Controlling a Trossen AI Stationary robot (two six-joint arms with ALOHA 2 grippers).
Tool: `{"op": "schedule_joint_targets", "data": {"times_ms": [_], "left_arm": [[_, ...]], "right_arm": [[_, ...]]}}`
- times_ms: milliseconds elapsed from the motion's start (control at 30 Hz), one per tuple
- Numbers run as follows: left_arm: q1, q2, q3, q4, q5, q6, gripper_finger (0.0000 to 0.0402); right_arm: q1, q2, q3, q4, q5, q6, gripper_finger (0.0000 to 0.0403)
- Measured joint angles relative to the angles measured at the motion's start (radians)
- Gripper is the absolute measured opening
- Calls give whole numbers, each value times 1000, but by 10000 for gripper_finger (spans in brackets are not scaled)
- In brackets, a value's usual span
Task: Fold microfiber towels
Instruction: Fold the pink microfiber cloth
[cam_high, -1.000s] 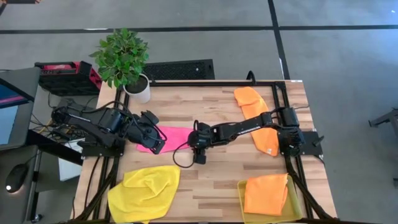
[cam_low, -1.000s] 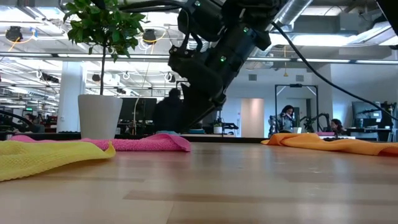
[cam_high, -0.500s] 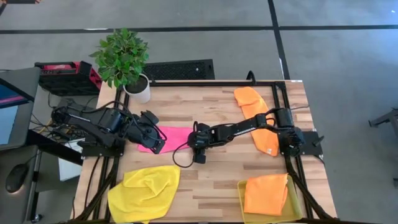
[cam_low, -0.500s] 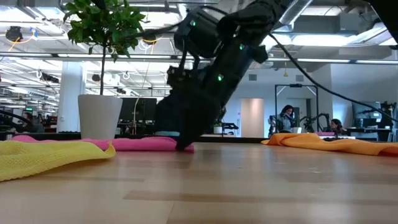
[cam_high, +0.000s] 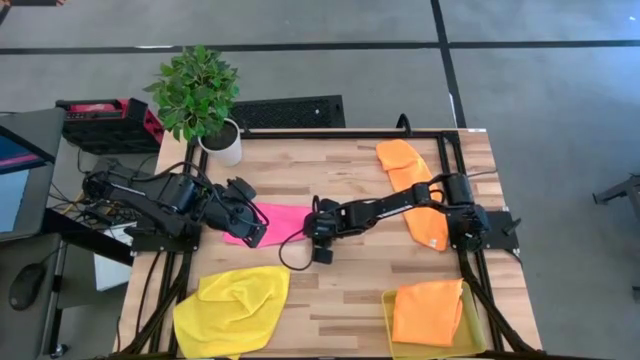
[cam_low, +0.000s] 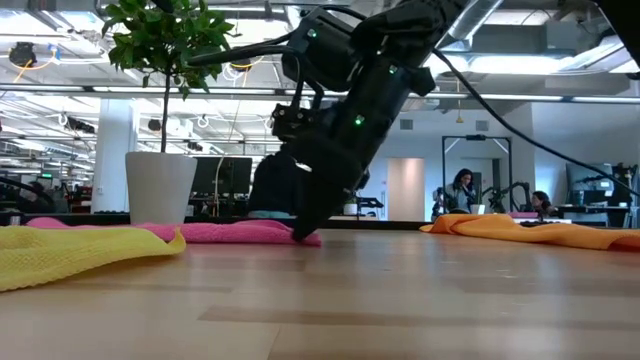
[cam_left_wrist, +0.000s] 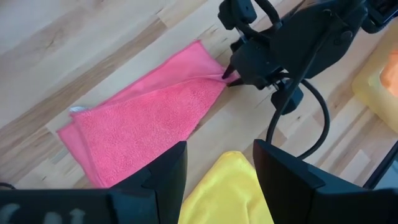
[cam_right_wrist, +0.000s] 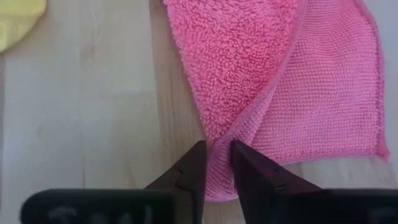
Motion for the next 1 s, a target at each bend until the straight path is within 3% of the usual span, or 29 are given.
{"op": "schedule_joint_targets", "data": {"times_ms": [367, 567, 733, 1000], "left_arm": [[0, 0, 0, 1, 0, 6, 176], [0, 0, -3, 7, 2, 8, 176], [15, 0, -57, 39, 84, 53, 176], [160, -3, -199, 89, 207, 59, 176]], "right_arm": [[4, -19, 21, -75, -3, -37, 10], [3, -73, 38, -140, 0, -59, 7], [4, -132, 38, -164, 0, -99, 5], [4, -238, 39, -201, 1, -105, 3]]}}
